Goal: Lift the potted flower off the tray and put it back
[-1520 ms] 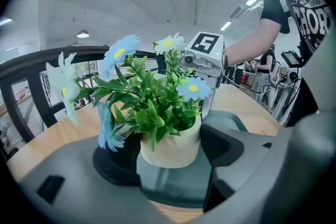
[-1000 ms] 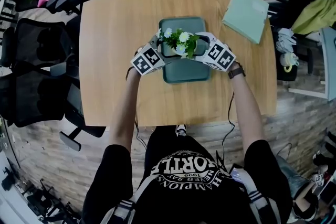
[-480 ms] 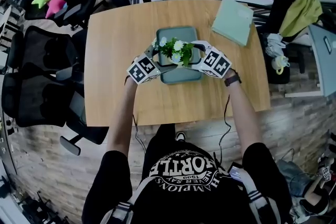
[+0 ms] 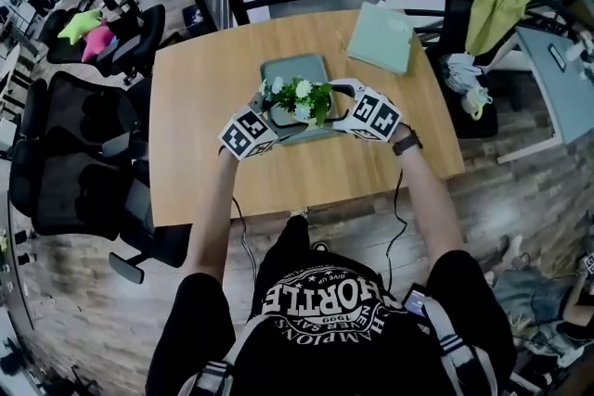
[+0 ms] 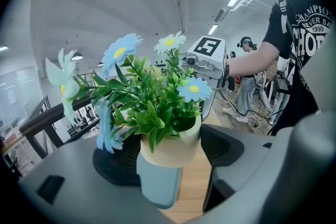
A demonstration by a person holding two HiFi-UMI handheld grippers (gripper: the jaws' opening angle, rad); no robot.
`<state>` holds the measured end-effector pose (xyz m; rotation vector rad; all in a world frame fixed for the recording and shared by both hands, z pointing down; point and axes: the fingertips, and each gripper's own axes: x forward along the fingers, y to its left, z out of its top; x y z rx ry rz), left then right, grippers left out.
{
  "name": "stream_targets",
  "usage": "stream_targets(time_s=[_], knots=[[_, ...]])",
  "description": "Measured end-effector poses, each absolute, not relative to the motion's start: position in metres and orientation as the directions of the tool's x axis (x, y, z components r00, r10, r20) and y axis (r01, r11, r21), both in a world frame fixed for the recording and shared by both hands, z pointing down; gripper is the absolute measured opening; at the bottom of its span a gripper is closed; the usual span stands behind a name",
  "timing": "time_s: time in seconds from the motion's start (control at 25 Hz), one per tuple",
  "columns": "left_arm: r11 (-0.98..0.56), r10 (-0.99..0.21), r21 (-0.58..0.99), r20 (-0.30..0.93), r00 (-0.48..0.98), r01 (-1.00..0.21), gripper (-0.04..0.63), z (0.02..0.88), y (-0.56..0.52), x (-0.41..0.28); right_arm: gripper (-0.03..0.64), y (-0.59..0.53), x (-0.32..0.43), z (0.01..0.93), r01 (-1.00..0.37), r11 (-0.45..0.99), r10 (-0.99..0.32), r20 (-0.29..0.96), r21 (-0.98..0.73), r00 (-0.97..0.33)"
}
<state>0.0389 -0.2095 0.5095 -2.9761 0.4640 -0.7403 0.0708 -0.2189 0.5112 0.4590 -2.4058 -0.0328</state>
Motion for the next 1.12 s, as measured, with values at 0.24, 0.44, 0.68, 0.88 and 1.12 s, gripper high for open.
stream_targets(time_s=[0.24, 0.44, 0.68, 0.88, 1.12], knots=[[-0.956, -0.291, -0.100, 0.454, 0.842, -0.276, 0.374, 0.491, -0.166, 0.051, 0.425, -0.174, 0.084, 0.493, -0.333, 0.934, -0.338, 0.625, 0.130, -0.704], [-0.953, -0.302, -0.116, 0.458, 0.836, -0.280, 0.374, 0.481, -0.133, 0.056, 0.425, -0.142, 0.088, 0.484, -0.337, 0.932, -0.343, 0.629, 0.134, -0.698], [-0.950, -0.311, -0.119, 0.447, 0.839, -0.289, 0.374, 0.467, -0.093, 0.056, 0.426, -0.102, 0.087, 0.471, -0.341, 0.933, -0.337, 0.614, 0.115, -0.713], [-0.945, -0.325, -0.104, 0.434, 0.840, -0.311, 0.374, 0.459, -0.062, 0.049, 0.426, -0.072, 0.081, 0.463, -0.325, 0.940, -0.319, 0.616, 0.107, -0.720], [-0.946, -0.316, -0.073, 0.420, 0.850, -0.315, 0.374, 0.448, -0.038, 0.030, 0.426, -0.048, 0.061, 0.451, -0.325, 0.942, -0.306, 0.616, 0.085, -0.726]])
